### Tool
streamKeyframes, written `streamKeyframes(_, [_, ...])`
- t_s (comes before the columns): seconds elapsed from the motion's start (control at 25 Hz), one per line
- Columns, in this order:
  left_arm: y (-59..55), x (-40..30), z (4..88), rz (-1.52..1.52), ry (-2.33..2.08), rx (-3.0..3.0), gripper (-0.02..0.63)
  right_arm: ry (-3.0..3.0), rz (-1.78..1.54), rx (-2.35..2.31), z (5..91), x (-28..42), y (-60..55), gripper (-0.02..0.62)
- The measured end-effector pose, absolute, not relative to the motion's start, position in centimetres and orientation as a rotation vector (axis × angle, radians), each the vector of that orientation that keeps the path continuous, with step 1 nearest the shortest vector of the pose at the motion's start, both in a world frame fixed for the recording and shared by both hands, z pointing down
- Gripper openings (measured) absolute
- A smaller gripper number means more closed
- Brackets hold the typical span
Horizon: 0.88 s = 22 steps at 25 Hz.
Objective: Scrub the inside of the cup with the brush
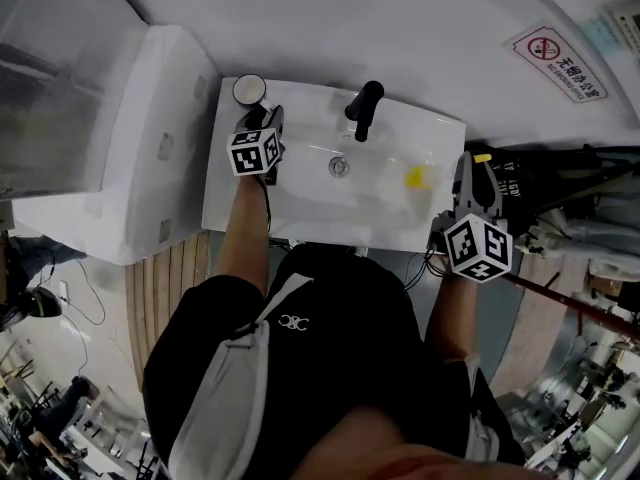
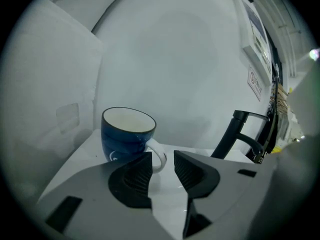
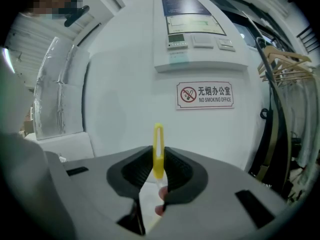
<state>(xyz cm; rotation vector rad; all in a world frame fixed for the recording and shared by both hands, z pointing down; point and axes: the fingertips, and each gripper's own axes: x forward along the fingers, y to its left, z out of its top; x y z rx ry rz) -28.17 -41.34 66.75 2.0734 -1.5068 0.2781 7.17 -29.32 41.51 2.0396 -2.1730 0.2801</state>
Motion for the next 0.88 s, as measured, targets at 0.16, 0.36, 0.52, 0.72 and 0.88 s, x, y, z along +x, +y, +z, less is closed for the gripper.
streamKeyframes(0.16, [-41.7, -27.8, 66.6, 0.200, -1.508, 2.056, 0.145, -2.158, 0.278, 2.035, 41.8, 7.1, -29.4, 0.072])
streamKeyframes(0.36, [-42.2, -27.5, 66.7, 0.174, -1.508, 2.051, 0.125, -2.136, 0.260, 2.029, 41.9, 7.2, -29.2, 0.071])
streamKeyframes(0.52, [-42.7, -27.7, 66.5, 0.080, -1.503, 2.000, 0.099, -2.119, 0.254, 2.041, 41.7, 7.5, -28.8, 0.071])
streamKeyframes(0.72, [-42.7, -28.1, 66.4, 0.039, -1.502, 1.973, 0.058, -2.105, 0.254, 2.050, 41.7, 8.2, -28.2, 0.071])
streamKeyframes(0.88, [-42.1, -27.7, 65.6, 0.005, -1.490, 1.979, 0.055, -2.115, 0.260, 2.045, 41.7, 8.3, -28.1, 0.072])
